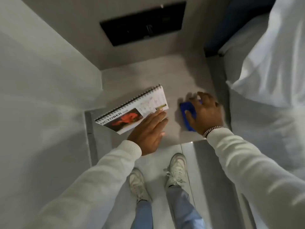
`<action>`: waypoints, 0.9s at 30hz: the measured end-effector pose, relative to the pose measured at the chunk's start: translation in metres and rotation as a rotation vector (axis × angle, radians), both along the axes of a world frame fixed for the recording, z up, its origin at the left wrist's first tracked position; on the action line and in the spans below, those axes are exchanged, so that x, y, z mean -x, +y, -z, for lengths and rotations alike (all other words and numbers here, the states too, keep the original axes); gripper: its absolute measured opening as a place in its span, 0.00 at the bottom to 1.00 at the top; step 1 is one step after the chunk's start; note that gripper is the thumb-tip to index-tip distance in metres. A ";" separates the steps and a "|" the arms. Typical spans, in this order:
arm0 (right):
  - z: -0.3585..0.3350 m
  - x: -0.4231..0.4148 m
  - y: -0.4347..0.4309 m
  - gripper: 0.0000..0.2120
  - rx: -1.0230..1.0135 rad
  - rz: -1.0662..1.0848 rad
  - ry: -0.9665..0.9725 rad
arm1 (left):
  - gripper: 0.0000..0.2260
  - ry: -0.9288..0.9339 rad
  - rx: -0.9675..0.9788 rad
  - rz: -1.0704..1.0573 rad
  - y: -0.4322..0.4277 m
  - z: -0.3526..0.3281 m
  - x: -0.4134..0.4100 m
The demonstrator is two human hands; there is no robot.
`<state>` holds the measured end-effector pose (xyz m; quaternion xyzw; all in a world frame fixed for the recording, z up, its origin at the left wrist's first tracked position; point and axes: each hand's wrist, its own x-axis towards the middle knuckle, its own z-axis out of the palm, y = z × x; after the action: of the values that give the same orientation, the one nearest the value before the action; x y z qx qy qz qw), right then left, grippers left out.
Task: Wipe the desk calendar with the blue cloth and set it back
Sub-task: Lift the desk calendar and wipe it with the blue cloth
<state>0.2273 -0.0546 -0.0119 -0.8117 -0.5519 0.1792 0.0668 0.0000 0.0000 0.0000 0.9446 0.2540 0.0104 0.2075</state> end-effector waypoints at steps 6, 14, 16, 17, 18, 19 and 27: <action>0.060 0.009 -0.024 0.27 -0.035 0.066 -0.060 | 0.23 0.177 0.001 0.143 -0.015 0.080 0.004; 0.089 0.021 -0.028 0.23 -0.115 0.132 -0.072 | 0.35 0.268 -0.204 0.241 -0.010 0.123 0.017; 0.089 0.026 -0.025 0.21 -0.144 0.173 -0.079 | 0.34 0.233 -0.191 0.247 -0.009 0.126 0.018; 0.089 0.029 -0.024 0.20 -0.160 0.198 -0.085 | 0.34 0.212 -0.189 0.250 -0.009 0.128 0.018; 0.088 0.032 -0.024 0.20 -0.165 0.220 -0.084 | 0.33 0.211 -0.181 0.251 -0.010 0.127 0.019; 0.087 0.034 -0.022 0.19 -0.175 0.231 -0.081 | 0.32 0.213 -0.178 0.248 -0.010 0.127 0.019; 0.079 0.055 -0.017 0.17 -0.190 0.371 -0.121 | 0.32 0.226 0.075 0.244 -0.006 0.084 0.018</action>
<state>0.1720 -0.0716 -0.0910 -0.8987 -0.4105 0.0618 0.1416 -0.0184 -0.0063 -0.0845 0.9551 0.1595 -0.1308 0.2125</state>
